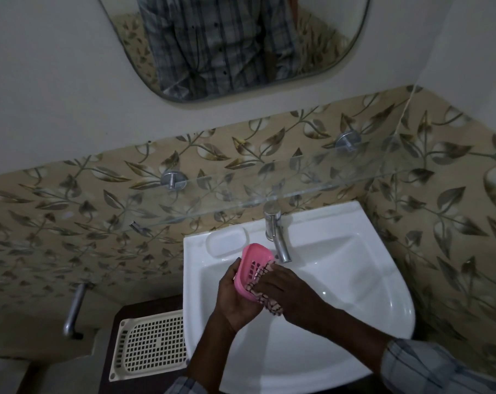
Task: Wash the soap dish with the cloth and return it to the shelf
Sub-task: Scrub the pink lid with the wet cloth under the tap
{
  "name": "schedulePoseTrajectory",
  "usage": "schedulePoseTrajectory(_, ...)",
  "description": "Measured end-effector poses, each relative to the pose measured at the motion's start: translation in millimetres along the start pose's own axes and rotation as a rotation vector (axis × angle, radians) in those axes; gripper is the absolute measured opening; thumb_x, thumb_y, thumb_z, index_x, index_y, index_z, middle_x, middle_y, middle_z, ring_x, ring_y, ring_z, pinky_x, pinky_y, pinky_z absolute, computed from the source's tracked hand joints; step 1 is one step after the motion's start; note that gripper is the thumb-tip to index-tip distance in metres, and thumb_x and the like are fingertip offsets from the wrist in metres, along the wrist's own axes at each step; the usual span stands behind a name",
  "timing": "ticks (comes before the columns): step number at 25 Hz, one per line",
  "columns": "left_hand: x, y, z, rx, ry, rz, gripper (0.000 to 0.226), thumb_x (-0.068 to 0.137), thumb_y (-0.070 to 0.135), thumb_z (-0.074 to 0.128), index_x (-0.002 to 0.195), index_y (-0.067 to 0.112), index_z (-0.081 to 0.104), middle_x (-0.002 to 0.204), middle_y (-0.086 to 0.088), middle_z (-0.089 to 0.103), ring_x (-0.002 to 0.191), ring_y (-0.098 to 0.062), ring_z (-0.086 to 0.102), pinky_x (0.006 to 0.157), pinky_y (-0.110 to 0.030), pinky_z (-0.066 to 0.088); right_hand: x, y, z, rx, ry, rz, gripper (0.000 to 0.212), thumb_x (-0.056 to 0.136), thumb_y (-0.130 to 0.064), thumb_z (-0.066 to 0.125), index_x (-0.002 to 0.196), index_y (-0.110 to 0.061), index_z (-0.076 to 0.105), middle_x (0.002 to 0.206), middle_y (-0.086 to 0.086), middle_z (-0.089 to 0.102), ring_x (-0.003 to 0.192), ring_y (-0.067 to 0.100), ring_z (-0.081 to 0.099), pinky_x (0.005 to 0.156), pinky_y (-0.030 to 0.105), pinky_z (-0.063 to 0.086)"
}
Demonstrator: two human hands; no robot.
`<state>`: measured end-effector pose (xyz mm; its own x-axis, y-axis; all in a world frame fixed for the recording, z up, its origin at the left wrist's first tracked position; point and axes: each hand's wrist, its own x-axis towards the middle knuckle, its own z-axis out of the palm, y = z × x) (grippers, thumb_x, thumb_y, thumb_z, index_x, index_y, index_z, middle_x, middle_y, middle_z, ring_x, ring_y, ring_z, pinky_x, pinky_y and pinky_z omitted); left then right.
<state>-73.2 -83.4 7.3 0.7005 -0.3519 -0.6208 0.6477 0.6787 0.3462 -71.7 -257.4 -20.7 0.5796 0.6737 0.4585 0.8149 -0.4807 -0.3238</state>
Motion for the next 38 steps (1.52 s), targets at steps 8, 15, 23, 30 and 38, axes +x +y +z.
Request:
schedulePoseTrajectory(8,1,25,5,0.303,0.115,0.000,0.068,0.085,0.063,0.050,0.120,0.007,0.064,0.105,-0.021,0.073,0.101,-0.038,0.064,0.092,-0.053,0.048,21,-13,-20,0.389,-0.067,0.504,0.036,0.087,-0.023,0.068,0.112,-0.047,0.059,0.103,0.000,0.057,0.087,0.019,0.061,0.064,0.033,0.057)
schedulePoseTrajectory(15,2,30,-6,0.217,0.276,0.243,0.067,0.094,0.063,0.038,0.134,0.011,0.051,0.102,-0.024,0.065,0.088,-0.036,0.063,0.074,-0.047,0.054,24,16,-42,1.165,0.214,1.384,0.026,0.083,0.013,0.057,0.104,0.004,0.069,0.089,0.021,0.076,0.085,0.039,0.074,0.079,0.058,0.059)
schedulePoseTrajectory(23,8,-5,9,0.052,0.388,0.028,0.080,0.088,0.072,0.041,0.141,0.013,0.043,0.107,-0.024,0.056,0.087,-0.039,0.058,0.070,-0.049,0.057,29,8,-40,1.105,0.370,1.205,0.018,0.090,0.001,0.062,0.102,-0.012,0.065,0.098,0.010,0.075,0.091,0.027,0.073,0.077,0.046,0.062)
schedulePoseTrajectory(30,12,-20,29,0.191,0.278,0.098,0.077,0.091,0.072,0.031,0.125,0.011,0.063,0.119,-0.021,0.069,0.113,-0.040,0.062,0.095,-0.054,0.050,29,-2,-42,1.220,0.171,1.213,0.059,0.061,-0.021,0.073,0.117,-0.016,0.057,0.110,0.014,0.070,0.101,0.031,0.067,0.087,0.052,0.055)
schedulePoseTrajectory(38,19,-38,40,0.677,0.309,0.285,0.064,0.092,0.072,0.028,0.110,0.026,0.068,0.096,-0.005,0.079,0.084,-0.019,0.076,0.063,-0.033,0.060,48,7,-59,1.040,-0.163,1.272,0.036,0.071,-0.018,0.087,0.098,0.003,0.074,0.086,0.020,0.077,0.082,0.033,0.075,0.082,0.049,0.061)
